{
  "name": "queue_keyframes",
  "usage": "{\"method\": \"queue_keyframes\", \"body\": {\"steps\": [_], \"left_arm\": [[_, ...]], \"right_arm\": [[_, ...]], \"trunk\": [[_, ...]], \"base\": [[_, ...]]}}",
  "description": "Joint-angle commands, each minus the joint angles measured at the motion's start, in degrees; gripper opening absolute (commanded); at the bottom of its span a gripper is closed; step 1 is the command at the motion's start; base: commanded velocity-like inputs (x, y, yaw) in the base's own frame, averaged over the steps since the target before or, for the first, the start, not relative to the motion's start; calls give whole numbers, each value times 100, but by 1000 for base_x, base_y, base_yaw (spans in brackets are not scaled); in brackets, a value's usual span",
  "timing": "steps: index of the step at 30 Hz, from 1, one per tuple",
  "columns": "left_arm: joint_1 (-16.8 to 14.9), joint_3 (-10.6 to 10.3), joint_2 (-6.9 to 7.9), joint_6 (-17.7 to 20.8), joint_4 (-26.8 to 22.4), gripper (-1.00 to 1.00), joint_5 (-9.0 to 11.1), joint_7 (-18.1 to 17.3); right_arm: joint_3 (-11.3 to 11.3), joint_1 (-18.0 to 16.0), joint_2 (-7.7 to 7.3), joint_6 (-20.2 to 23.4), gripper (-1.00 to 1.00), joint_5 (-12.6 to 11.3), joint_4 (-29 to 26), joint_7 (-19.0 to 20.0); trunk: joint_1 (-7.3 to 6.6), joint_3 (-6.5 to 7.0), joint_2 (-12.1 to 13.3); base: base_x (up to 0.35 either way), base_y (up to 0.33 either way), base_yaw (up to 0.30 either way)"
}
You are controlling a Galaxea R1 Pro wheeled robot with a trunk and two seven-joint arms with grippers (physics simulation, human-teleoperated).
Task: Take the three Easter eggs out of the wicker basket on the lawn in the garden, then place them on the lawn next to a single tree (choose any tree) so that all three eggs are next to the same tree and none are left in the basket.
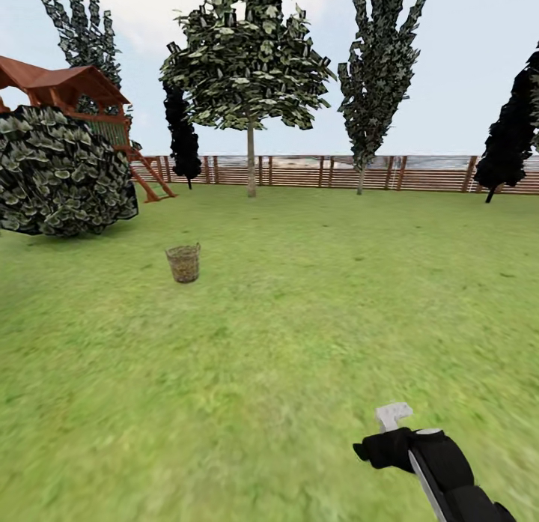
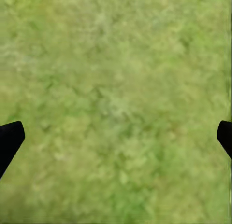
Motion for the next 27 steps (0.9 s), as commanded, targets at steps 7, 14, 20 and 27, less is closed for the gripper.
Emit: {"method": "queue_keyframes", "body": {"steps": [7, 14, 20, 27], "left_arm": [[2, -12, 2, -10, -7, 100, 62, -1], [2, -18, 7, -7, -7, 100, 77, 5], [-14, -26, 4, 77, -63, 100, 83, 76], [-400, -28, 17, 687, -81, 100, 96, 98]], "right_arm": [[20, -454, 660, 86, 100, 972, -57, 25], [21, -982, 1375, 95, 100, 2137, 120, 28], [21, -1864, 1587, 106, 100, 2444, 979, 36], [21, -2658, 1610, 110, 100, 2495, 1943, 37]], "trunk": [[4, -5, -3], [4, -5, -3], [4, -5, -3], [4, -5, -3]], "base": [[335, -126, 0], [335, -127, 0], [335, -127, 0], [335, -126, 0]]}}
